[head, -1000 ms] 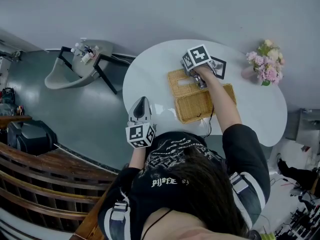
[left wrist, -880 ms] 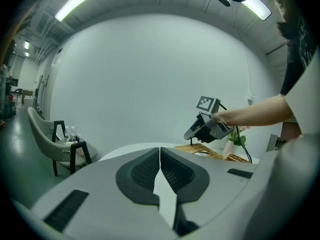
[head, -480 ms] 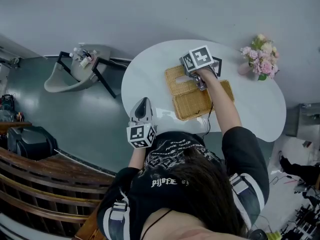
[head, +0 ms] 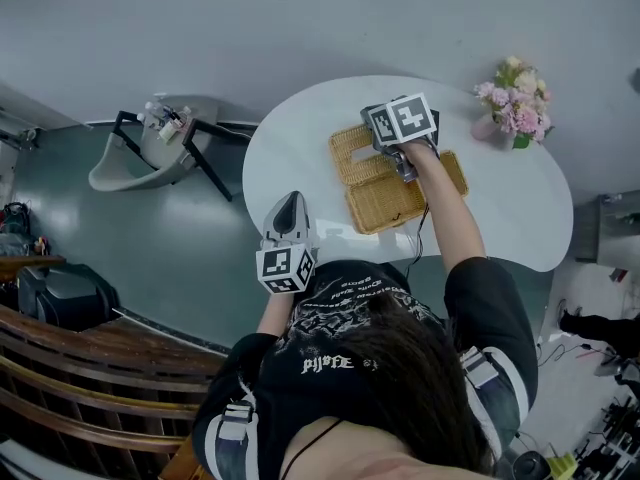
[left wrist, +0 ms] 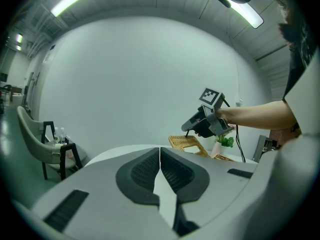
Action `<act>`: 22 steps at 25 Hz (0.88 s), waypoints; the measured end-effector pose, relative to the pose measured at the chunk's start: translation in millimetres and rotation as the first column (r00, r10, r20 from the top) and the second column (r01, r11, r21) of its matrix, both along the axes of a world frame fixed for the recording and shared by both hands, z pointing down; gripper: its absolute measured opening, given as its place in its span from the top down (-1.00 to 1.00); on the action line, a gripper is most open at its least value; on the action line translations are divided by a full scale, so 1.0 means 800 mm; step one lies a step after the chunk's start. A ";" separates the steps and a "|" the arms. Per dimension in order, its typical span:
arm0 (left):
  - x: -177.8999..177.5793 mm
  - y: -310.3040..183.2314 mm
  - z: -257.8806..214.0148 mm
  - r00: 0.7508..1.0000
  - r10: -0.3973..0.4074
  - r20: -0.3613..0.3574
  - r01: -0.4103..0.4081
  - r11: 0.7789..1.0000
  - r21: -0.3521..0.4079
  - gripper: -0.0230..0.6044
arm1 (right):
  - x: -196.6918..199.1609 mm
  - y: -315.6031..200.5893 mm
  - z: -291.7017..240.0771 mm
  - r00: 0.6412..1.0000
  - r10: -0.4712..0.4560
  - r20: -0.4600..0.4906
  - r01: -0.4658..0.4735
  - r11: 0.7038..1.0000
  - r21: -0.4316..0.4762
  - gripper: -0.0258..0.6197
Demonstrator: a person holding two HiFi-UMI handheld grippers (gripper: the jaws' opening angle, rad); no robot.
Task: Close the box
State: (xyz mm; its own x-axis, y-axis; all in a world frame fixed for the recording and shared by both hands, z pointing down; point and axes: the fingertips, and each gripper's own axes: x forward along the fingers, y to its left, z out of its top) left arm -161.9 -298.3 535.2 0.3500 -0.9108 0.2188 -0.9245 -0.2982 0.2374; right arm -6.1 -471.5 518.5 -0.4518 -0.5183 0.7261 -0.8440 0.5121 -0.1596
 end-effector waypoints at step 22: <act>0.008 0.014 -0.002 0.989 0.148 -0.013 -0.148 0.989 0.003 0.84 | 0.009 0.054 -0.049 0.997 0.046 0.063 -0.055 0.987 0.148 0.80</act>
